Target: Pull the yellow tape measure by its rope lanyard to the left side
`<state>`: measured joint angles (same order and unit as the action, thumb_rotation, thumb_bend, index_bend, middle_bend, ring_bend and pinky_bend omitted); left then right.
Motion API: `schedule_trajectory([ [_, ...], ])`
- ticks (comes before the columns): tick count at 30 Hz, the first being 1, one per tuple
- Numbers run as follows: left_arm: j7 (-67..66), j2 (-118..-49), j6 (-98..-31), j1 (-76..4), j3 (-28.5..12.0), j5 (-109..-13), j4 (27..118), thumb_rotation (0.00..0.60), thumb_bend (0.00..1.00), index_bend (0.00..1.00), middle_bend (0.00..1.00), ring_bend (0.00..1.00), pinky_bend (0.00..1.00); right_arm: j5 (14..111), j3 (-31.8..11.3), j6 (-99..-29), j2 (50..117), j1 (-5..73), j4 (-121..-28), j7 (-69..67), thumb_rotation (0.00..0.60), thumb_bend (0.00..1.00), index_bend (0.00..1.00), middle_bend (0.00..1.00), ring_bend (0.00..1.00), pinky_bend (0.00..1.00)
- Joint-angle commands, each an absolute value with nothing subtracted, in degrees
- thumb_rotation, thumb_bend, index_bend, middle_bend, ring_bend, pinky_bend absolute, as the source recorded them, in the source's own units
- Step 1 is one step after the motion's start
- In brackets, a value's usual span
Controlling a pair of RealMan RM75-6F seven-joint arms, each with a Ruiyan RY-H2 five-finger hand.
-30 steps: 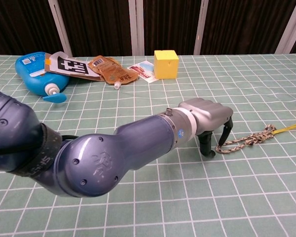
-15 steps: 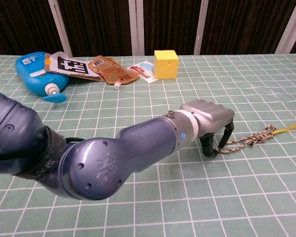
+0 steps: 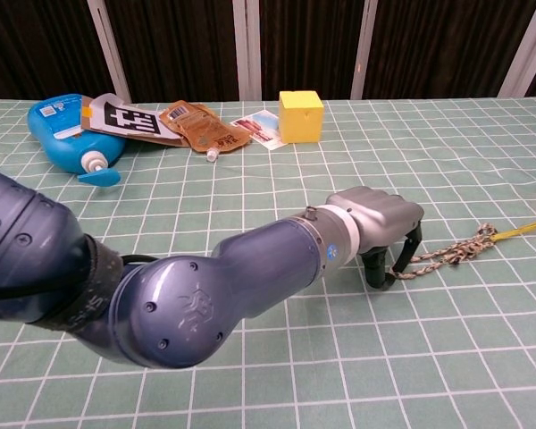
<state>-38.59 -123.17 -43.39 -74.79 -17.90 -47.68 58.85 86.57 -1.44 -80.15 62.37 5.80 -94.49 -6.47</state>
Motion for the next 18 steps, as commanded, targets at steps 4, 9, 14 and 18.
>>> schedule_trajectory([
  [4, -38.74, -122.80, -43.80, -74.49, -17.85, -47.81, 59.13, 0.600, 0.53, 0.57, 0.12, 0.00, 0.00, 86.60, -1.44, -80.16, 62.34, 5.81, -94.50, -6.40, 0.600, 0.24, 0.00, 0.00, 0.00, 0.00],
  [9, -38.50, -121.46, -44.91, -73.88, -17.99, -48.65, 60.46, 0.600, 0.54, 0.57, 0.12, 0.00, 0.00, 86.48, -1.49, -80.16, 62.31, 5.79, -94.50, -6.41, 0.600, 0.24, 0.00, 0.00, 0.00, 0.00],
  [14, -37.92, -119.43, -46.34, -72.93, -18.29, -49.60, 62.62, 0.600, 0.54, 0.57, 0.12, 0.00, 0.00, 86.48, -1.54, -80.22, 62.30, 5.80, -94.44, -6.35, 0.600, 0.24, 0.00, 0.00, 0.00, 0.00],
  [18, -37.62, -116.74, -47.77, -71.66, -18.16, -50.51, 65.12, 0.600, 0.54, 0.57, 0.12, 0.00, 0.00, 86.45, -1.57, -80.29, 62.34, 5.77, -94.41, -6.24, 0.600, 0.24, 0.00, 0.00, 0.00, 0.00],
])
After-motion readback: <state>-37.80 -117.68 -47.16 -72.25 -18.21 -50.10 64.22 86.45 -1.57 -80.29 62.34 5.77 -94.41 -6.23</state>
